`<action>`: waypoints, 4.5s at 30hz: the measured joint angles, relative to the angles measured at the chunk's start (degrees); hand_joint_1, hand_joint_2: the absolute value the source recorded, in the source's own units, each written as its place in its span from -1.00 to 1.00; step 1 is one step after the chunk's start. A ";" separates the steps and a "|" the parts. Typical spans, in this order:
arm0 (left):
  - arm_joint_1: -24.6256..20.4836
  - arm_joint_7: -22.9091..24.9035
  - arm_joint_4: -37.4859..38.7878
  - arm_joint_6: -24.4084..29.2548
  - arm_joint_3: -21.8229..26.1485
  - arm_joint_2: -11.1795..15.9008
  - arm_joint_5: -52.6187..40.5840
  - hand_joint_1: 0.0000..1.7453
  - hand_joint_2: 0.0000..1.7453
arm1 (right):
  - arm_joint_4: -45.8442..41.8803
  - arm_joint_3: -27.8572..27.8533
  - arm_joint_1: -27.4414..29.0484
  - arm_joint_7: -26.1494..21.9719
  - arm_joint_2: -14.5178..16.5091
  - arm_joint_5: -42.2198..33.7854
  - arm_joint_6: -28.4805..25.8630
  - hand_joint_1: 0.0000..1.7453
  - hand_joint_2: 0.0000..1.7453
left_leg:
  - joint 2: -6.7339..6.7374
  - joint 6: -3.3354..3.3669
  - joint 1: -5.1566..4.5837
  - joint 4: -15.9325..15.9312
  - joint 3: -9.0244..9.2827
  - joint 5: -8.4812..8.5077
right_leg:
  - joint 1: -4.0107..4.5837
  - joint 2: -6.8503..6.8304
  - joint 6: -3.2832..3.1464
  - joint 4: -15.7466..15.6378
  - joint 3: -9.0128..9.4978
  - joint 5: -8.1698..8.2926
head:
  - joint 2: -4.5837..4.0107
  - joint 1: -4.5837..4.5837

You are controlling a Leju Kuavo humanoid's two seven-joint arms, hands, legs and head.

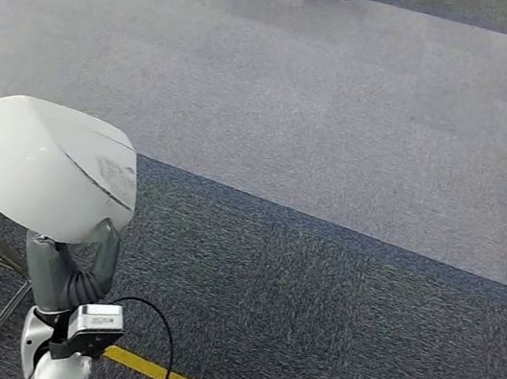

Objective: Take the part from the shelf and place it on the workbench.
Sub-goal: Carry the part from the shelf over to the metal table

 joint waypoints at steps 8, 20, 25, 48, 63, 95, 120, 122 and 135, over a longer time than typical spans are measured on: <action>3.81 -0.53 -3.61 0.01 2.91 -1.95 -1.24 1.00 1.00 | -0.04 4.03 -1.15 7.10 3.27 12.11 -2.62 -1.00 -1.00 | -2.54 2.22 0.40 -1.24 0.47 0.02 | 0.49 4.24 1.43 12.62 -5.79 -6.80 | -0.01 0.85; 4.08 -0.54 -3.93 -0.05 3.31 -2.33 -1.42 1.00 1.00 | -0.15 7.34 -1.32 7.87 3.87 12.98 -1.91 -1.00 -1.00 | -6.18 0.16 0.24 1.33 -1.03 -1.12 | 0.29 6.13 -0.59 -0.19 0.35 -0.07 | 0.00 0.48; 4.11 -0.54 -4.12 -0.04 3.38 -2.30 -0.95 1.00 1.00 | -0.21 7.33 -1.04 8.38 3.91 13.18 -1.85 -1.00 -1.00 | -3.40 -0.49 0.34 15.72 -7.51 -6.94 | 0.65 3.21 -1.40 -0.26 0.76 -0.52 | -0.01 0.04; 4.32 -0.56 -4.19 -0.04 3.95 -2.52 -0.34 1.00 1.00 | -0.61 7.32 -1.34 7.96 4.02 12.76 -0.71 -1.00 -1.00 | -8.62 1.28 0.11 -0.02 -0.64 0.00 | 0.29 8.77 0.43 0.56 0.71 -1.31 | 0.00 0.82; 4.26 -0.56 -4.18 -0.03 4.08 -2.52 -0.29 1.00 1.00 | -0.93 7.25 -0.46 8.51 4.17 12.83 -0.86 -1.00 -1.00 | 0.74 2.13 -1.12 0.74 -0.99 -0.44 | 1.66 0.56 -0.77 -0.09 2.90 -3.17 | 0.00 0.00; 4.19 -0.56 -3.59 -0.07 4.04 -2.48 1.24 1.00 1.00 | -1.21 7.26 -0.52 8.55 4.29 13.18 -0.71 -1.00 -1.00 | 0.32 2.12 -0.61 0.15 -0.88 -0.49 | 1.62 0.50 -0.28 0.27 1.77 -2.60 | -0.01 -0.03; 3.71 -0.56 -2.35 -0.01 4.03 -2.41 2.04 1.00 1.00 | -1.19 7.30 -0.63 8.72 4.39 13.68 -0.41 -1.00 -1.00 | -1.76 -0.25 0.60 8.67 -5.30 -0.93 | 0.34 2.41 -1.10 0.25 2.86 -3.00 | -0.01 -0.60; 3.62 -0.56 -2.31 -0.02 4.01 -2.43 2.04 1.00 1.00 | -1.26 7.30 -0.52 8.67 4.39 13.69 -0.42 -1.00 -1.00 | 0.56 0.46 0.01 2.94 -2.63 0.62 | 0.82 1.77 -0.66 0.25 3.25 -3.55 | -0.01 -0.64; 3.41 -0.56 -1.87 -0.03 3.98 -2.50 2.63 1.00 1.00 | -1.41 7.32 -1.43 7.62 4.36 13.51 -0.22 -1.00 -1.00 | -5.64 2.50 0.38 0.03 -0.86 -0.13 | 1.02 5.41 0.98 9.47 -3.27 -4.15 | -0.01 0.35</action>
